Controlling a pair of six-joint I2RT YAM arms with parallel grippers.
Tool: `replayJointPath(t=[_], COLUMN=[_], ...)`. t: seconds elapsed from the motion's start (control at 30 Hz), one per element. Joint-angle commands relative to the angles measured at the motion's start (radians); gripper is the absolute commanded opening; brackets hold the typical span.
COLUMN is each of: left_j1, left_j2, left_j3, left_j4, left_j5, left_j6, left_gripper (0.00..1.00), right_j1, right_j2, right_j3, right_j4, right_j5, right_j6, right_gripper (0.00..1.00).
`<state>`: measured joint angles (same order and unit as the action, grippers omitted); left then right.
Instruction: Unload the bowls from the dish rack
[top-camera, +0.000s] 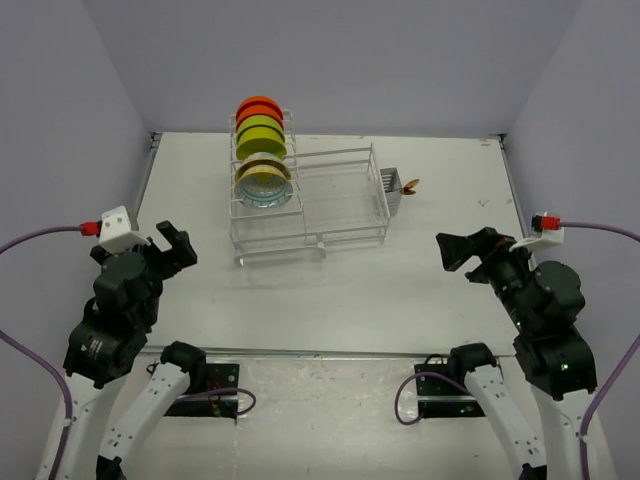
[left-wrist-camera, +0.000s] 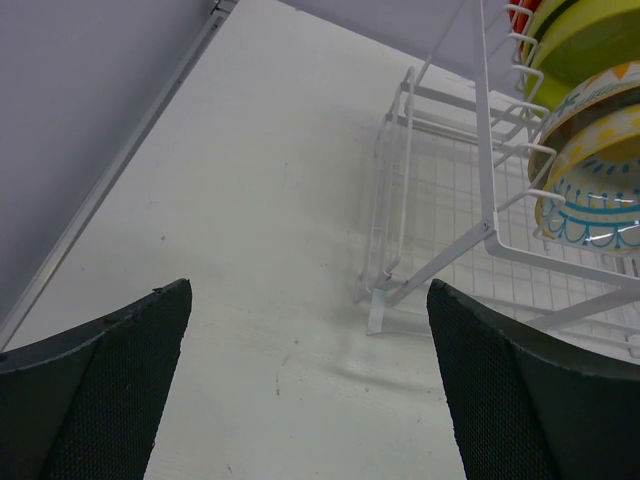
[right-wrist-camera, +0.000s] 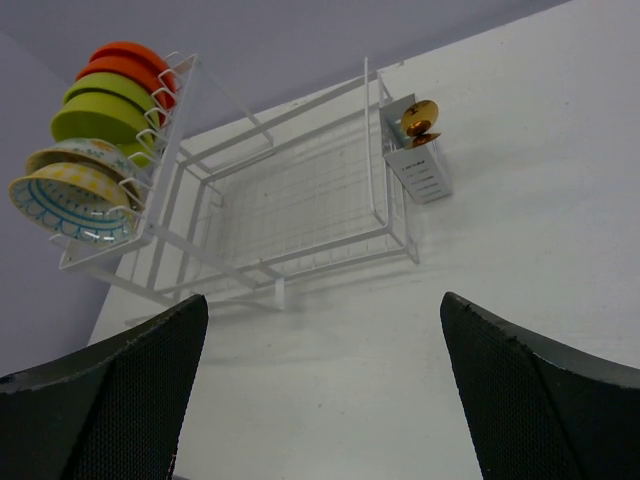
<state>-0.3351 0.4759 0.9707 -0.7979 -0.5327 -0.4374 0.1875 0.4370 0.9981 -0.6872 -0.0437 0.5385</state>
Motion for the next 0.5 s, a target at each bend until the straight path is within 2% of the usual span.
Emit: replayJointPath(t=[0.0,0.2,0.3,0.37,0.47], left_j1=[-0.002,-0.002,-0.002,-0.002,-0.002], left_j2=[0.009,0.000,0.004,0.016,0.043], left_j3=[0.060,0.079,0.089,0.106,0.122], left_j4=[-0.014,-0.014,0.017,0.045,0.144], left_j5=[-0.012,0.036,0.137,0.259,0.478], left_j6=[-0.029,-0.037,-0.049,-0.084,-0.226], left_gripper=[1.00,1.00,1.00,1.00,1.00], right_j1=[-0.003,-0.005,-0.005,-0.005,-0.005], right_j2=[0.034,0.011,-0.003,-0.006,0.005], right_j3=[-0.010,-0.047,-0.061,-0.061,-0.055], right_j4=[0.020,0.083,0.121,0.129,0.132], right_j5=[0.002,-0.066,-0.079,-0.079,-0.091], right_j6=[0.011,0.072,0.098,0.101,0.103], right_gripper=[0.99,0.99,0.99,0.99,0.99])
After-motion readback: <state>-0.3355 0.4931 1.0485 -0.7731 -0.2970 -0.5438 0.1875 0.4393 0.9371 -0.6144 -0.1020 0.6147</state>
